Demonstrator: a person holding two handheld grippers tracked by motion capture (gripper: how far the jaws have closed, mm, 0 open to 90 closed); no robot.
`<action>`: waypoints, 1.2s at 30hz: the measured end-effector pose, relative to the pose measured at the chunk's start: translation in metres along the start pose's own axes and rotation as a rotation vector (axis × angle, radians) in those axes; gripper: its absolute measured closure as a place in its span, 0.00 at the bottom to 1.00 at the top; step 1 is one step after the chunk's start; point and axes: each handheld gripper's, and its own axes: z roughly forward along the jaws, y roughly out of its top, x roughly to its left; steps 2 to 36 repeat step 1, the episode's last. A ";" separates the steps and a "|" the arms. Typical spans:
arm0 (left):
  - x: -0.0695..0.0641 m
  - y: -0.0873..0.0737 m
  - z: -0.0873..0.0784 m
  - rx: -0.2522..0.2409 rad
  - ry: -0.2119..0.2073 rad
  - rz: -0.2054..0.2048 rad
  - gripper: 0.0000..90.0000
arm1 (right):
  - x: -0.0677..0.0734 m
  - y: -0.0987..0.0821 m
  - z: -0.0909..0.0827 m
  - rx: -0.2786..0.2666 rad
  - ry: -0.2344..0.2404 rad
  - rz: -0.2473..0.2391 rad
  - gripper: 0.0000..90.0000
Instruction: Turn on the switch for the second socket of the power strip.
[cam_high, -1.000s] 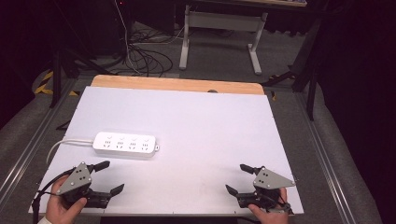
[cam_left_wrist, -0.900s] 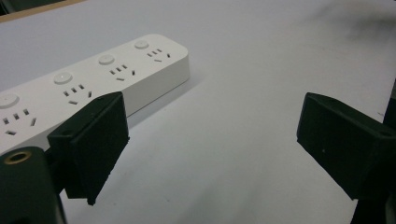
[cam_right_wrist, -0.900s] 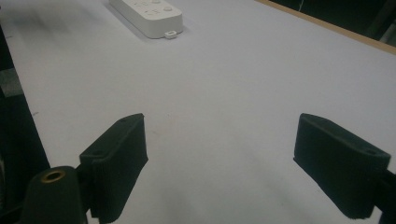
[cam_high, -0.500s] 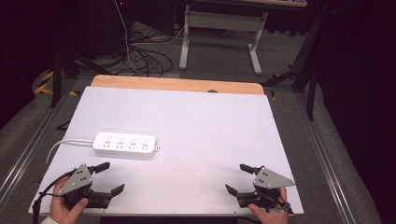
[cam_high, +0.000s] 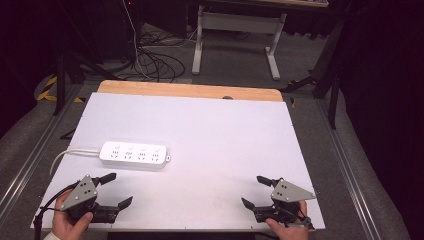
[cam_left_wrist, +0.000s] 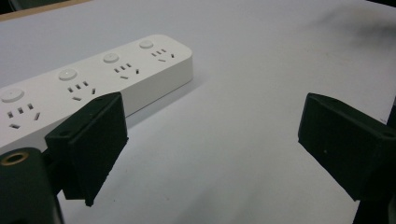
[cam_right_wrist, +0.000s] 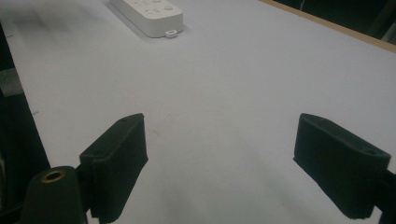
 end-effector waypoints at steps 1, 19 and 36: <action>0.000 0.000 0.000 0.000 0.000 -0.003 0.10 | 0.000 0.000 0.000 0.000 0.000 -0.001 0.20; 0.000 0.000 0.000 0.000 0.000 -0.003 0.10 | 0.000 0.000 0.000 0.000 0.000 -0.001 0.20; 0.000 0.000 0.000 0.000 0.000 -0.003 0.10 | 0.000 0.000 0.000 0.000 0.000 -0.001 0.20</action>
